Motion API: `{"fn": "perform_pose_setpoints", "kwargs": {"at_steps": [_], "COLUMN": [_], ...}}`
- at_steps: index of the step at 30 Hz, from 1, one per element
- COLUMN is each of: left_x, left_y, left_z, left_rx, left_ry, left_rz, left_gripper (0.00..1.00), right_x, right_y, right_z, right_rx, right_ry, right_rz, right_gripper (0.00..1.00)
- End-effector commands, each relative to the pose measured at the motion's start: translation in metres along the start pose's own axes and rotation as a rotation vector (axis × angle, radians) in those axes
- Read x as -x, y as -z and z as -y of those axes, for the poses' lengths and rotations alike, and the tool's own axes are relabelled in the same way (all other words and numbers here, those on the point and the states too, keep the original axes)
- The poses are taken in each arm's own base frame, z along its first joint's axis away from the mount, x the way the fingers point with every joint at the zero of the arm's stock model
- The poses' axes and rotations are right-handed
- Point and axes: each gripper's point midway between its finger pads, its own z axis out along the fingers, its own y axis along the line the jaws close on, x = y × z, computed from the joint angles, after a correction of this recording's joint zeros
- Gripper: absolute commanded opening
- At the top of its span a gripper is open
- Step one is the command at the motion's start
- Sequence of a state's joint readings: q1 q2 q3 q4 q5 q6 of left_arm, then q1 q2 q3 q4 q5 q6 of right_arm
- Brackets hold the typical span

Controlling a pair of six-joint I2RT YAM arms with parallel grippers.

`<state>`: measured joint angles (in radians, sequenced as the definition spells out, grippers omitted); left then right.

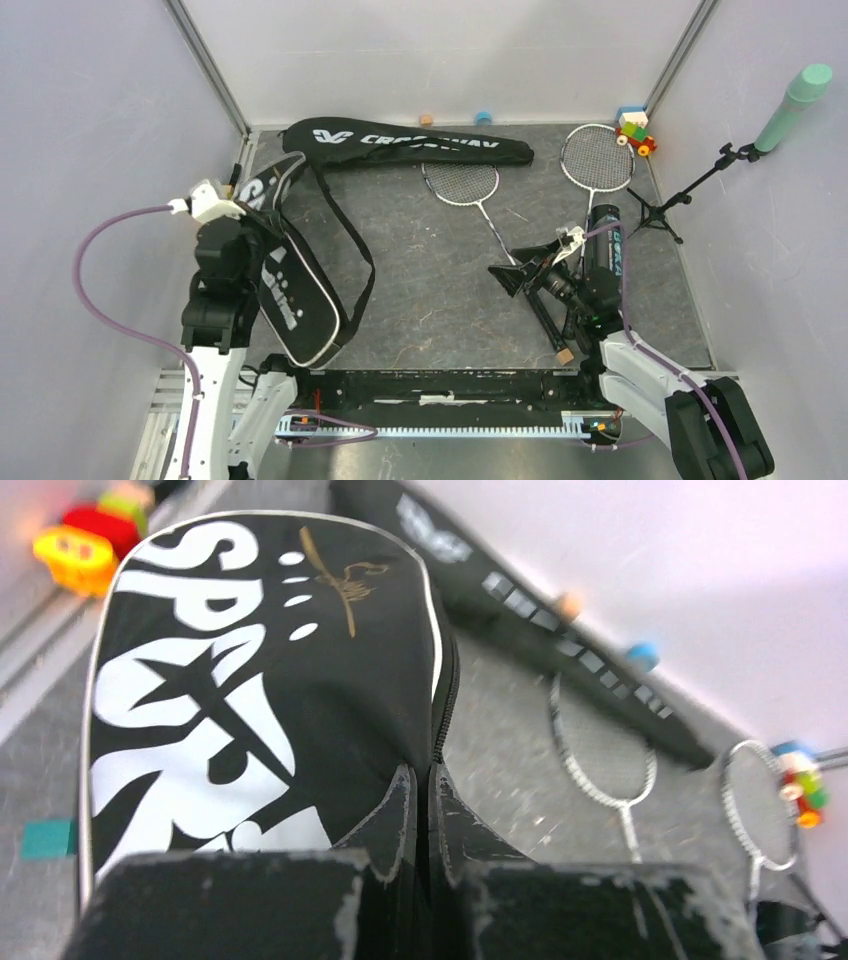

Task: Pack up the badminton gear
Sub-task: Pick up the racket bag from the center of the board, then place the racket bag at the center of the board.

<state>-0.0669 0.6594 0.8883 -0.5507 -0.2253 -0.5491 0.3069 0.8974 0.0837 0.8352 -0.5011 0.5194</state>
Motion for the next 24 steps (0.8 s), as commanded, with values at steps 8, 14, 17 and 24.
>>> {"fn": "perform_pose_setpoints", "kwargs": {"at_steps": [8,14,17,24], "left_x": [-0.04,-0.174,-0.247,-0.337], "left_y": [-0.001,-0.01,-0.019,-0.013], "left_z": [0.158,0.199,0.196,0.205], "left_rx": [-0.571,-0.685,-0.658,-0.676], "left_ry": [-0.111,-0.175,-0.226,-0.325], "left_rz": [-0.149,-0.36,-0.503,-0.719], "left_gripper": [0.02,0.02,0.02,0.02], "right_x": [0.038,0.029,0.015,-0.03], "right_y": [-0.002,-0.002,-0.004,-0.014], "right_z": [0.014,0.027,0.038,0.059], "right_rx": [-0.136,-0.213,-0.258,-0.361], "right_ry": [0.117,0.054,0.013,-0.123], "right_rz": [0.067,0.051,0.007,-0.128], "right_gripper": [0.95,0.96,0.96,0.91]}}
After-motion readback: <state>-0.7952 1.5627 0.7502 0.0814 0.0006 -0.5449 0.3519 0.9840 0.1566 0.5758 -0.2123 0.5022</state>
